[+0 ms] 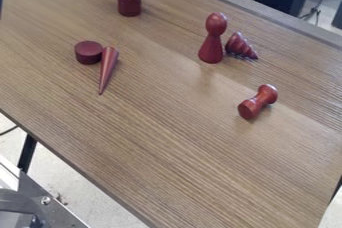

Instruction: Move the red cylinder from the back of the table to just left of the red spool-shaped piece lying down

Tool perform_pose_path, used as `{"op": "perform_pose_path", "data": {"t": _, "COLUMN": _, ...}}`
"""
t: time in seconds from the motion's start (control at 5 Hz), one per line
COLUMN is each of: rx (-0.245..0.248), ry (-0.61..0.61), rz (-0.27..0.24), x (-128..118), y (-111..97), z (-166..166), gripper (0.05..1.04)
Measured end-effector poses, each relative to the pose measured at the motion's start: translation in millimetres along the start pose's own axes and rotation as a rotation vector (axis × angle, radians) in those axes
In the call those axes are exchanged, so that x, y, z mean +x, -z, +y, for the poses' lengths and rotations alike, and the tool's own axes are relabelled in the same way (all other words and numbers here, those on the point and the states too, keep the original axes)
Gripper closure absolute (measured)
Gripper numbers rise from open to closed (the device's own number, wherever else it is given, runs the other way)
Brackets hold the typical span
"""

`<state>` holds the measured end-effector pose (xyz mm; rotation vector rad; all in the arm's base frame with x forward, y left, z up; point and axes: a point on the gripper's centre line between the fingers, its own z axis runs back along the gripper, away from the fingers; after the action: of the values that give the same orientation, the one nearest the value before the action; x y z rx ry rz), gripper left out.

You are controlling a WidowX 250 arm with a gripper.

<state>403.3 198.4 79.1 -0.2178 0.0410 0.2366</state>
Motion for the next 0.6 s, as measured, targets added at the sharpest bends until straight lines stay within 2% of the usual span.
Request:
{"op": "perform_pose_path", "data": {"t": 0.4, "rx": -0.031, "ry": -0.016, "rz": 0.049, "x": -4, "y": 29, "z": 4, "gripper": 0.084}}
{"op": "perform_pose_path", "data": {"t": 0.6, "rx": -0.001, "ry": -0.019, "rz": 0.051, "x": -6, "y": 47, "z": 9, "gripper": 0.085}}
